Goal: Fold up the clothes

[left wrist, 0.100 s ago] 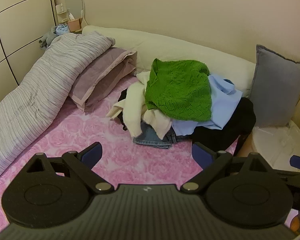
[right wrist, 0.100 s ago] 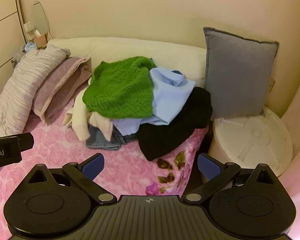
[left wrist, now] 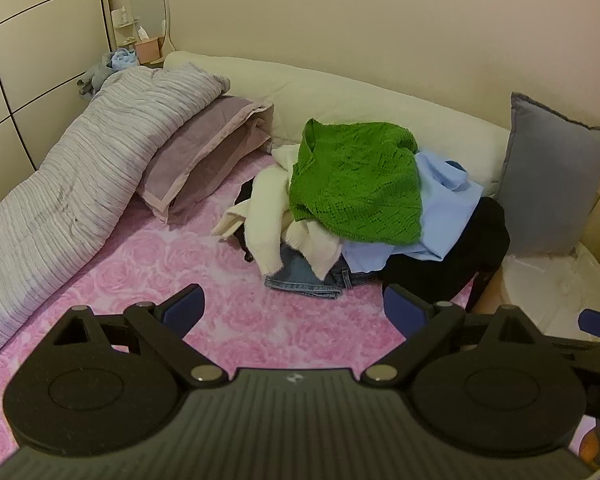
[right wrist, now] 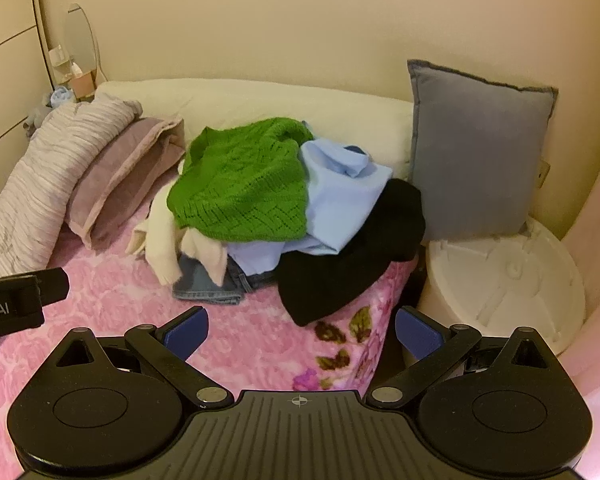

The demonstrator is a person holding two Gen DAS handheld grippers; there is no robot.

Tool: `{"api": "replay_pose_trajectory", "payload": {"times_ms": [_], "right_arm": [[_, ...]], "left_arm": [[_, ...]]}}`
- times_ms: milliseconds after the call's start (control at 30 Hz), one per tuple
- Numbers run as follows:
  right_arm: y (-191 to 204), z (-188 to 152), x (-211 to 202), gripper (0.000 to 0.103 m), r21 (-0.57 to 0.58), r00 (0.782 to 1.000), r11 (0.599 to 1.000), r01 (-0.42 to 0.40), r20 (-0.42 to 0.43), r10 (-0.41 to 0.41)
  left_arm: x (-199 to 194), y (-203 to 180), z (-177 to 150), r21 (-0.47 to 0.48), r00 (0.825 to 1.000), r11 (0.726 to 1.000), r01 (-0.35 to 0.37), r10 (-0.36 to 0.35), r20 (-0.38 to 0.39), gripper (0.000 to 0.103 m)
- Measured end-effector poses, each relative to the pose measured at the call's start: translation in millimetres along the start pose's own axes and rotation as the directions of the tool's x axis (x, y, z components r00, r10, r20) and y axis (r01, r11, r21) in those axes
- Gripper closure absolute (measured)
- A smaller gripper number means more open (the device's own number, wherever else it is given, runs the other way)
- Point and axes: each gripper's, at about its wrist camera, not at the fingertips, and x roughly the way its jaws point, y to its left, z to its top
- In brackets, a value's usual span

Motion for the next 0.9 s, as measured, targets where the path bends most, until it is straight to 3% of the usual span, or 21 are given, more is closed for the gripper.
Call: {"api": "replay_pose_trajectory", "payload": {"times_ms": [900], "right_arm": [[22,9,-9,0.0,0.005,1.0,1.0,0.0,0.027,0.0]], "left_arm": [[-4,4,7,-0.008,1.0,1.0,0.007,-0.007,0.012,0.008]]}}
